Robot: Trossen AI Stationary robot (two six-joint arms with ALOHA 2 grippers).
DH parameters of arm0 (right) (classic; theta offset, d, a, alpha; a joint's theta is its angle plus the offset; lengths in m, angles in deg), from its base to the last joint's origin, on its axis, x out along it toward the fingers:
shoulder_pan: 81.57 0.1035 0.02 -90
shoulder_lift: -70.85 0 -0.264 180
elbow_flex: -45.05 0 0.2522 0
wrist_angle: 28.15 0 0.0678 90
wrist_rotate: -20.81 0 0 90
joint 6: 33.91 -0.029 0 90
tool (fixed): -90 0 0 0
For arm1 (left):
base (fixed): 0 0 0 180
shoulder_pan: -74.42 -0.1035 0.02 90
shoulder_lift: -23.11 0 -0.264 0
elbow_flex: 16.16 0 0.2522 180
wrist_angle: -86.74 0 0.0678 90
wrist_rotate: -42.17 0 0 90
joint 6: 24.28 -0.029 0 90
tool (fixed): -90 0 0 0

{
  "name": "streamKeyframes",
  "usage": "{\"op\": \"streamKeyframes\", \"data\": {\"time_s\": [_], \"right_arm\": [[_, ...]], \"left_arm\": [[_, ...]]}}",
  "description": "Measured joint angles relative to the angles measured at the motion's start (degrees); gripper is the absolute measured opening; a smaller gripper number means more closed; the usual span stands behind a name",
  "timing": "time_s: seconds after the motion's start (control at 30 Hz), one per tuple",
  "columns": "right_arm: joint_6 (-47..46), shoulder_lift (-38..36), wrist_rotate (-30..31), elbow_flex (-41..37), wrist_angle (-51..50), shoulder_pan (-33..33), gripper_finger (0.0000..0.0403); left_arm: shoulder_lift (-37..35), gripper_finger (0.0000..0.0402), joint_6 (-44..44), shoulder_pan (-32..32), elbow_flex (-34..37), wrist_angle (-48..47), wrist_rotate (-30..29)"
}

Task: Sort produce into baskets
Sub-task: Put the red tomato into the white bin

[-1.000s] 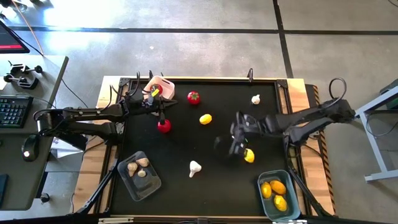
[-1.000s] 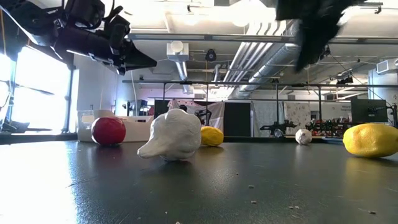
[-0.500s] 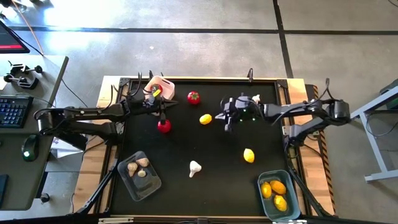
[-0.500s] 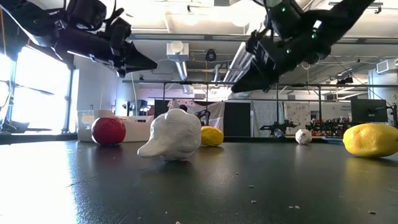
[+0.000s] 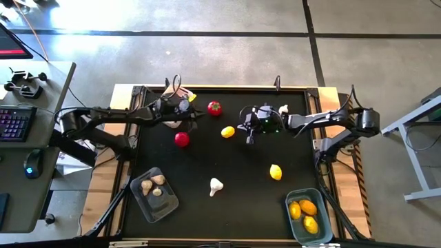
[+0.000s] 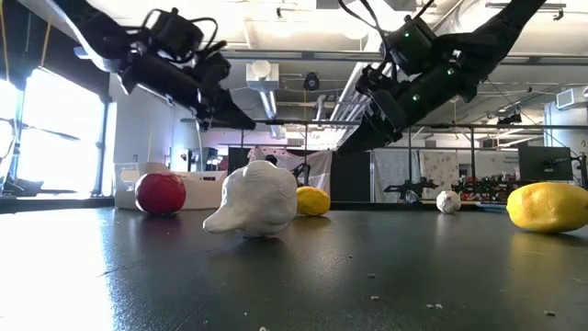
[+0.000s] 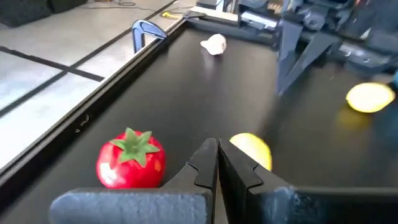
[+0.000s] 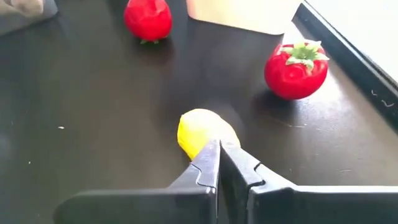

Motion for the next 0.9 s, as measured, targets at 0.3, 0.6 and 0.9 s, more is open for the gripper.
{"op": "streamKeyframes", "data": {"time_s": [0.3, 0.6, 0.9], "right_arm": [[2.9, 0.0, -4.4, 0.0, -0.1, 0.0, 0.0001], [1.7, 0.0, -3.0, 0.0, -0.2, 0.1, 0.0001], [1.2, 0.0, -3.7, 0.0, -2.5, 0.2, 0.0001]], "left_arm": [[6.8, 0.0065, -2.1, 0.0, -5.8, -0.4, -5.2], [10.5, 0.0165, -0.3, 0.0, -10.4, -4.4, -7.8], [10.6, 0.0243, 0.9, 0.7, -10.4, -5.5, -14.7]]}}
